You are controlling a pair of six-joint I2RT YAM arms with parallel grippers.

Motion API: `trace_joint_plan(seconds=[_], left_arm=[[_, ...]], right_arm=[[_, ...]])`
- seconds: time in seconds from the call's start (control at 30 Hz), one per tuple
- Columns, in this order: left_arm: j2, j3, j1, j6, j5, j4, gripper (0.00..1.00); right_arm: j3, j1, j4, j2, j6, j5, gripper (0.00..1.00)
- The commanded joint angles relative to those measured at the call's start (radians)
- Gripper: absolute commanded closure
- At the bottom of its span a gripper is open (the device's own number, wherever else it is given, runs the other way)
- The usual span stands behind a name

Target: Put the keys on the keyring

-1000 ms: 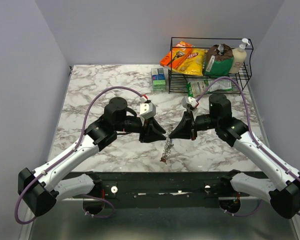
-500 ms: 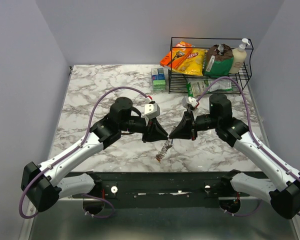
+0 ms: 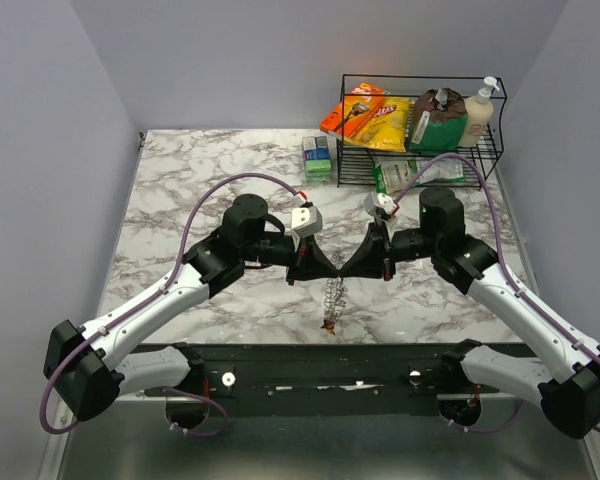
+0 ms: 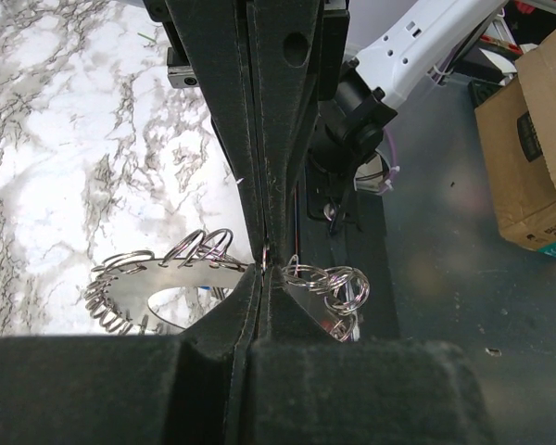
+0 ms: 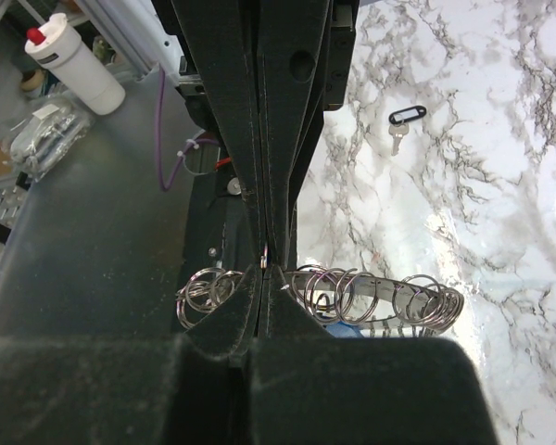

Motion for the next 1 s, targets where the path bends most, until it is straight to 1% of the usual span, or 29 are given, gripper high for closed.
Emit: trace_joint_plan(seconds=[0.0, 0.13, 0.17, 0.23, 0.27, 0.33, 0.37, 0.57, 0.6, 0.7, 0.87, 0.93, 0.97], left_arm=[[0.000, -0.008, -0.014, 0.017, -0.020, 0.022, 1.00], [-0.015, -0.018, -0.015, 0.042, -0.071, -0.006, 1.00], [-0.027, -0.024, -0.017, 0.050, -0.083, -0.007, 1.00], [-0.043, -0.031, -0.017, 0.067, -0.109, -0.009, 1.00], [-0.055, -0.038, -0.017, 0.073, -0.117, -0.007, 1.00], [-0.067, -0.046, -0.018, 0.088, -0.126, -0.003, 1.00], [-0.080, -0.052, -0.018, 0.096, -0.128, 0.000, 1.00], [-0.113, -0.052, -0.020, 0.120, -0.173, -0.018, 1.00], [-0.118, -0.049, -0.020, 0.146, -0.183, -0.027, 1.00], [-0.135, -0.035, -0.025, 0.197, -0.219, -0.079, 1.00], [-0.175, -0.023, -0.031, 0.290, -0.262, -0.156, 1.00], [-0.192, -0.028, -0.035, 0.321, -0.281, -0.171, 1.00], [-0.210, -0.031, -0.038, 0.365, -0.289, -0.176, 1.00]], right_arm=[[0.022, 0.000, 0.040, -0.027, 0.018, -0.031, 0.99], [0.024, 0.000, 0.049, -0.039, 0.023, -0.013, 0.97], [0.024, 0.000, 0.050, -0.041, 0.023, -0.007, 0.92], [0.022, 0.000, 0.058, -0.050, 0.050, 0.012, 0.88], [0.024, 0.000, 0.061, -0.055, 0.055, 0.018, 0.81], [0.021, 0.000, 0.073, -0.070, 0.066, 0.044, 0.74], [0.015, 0.000, 0.081, -0.075, 0.071, 0.050, 0.68], [0.002, 0.000, 0.093, -0.125, 0.086, 0.157, 0.50], [0.001, 0.000, 0.098, -0.133, 0.094, 0.195, 0.48], [-0.015, 0.000, 0.107, -0.162, 0.095, 0.235, 0.41], [-0.028, 0.000, 0.121, -0.173, 0.100, 0.249, 0.32], [-0.028, 0.000, 0.124, -0.170, 0.101, 0.249, 0.31], [-0.028, 0.000, 0.126, -0.170, 0.100, 0.248, 0.30]])
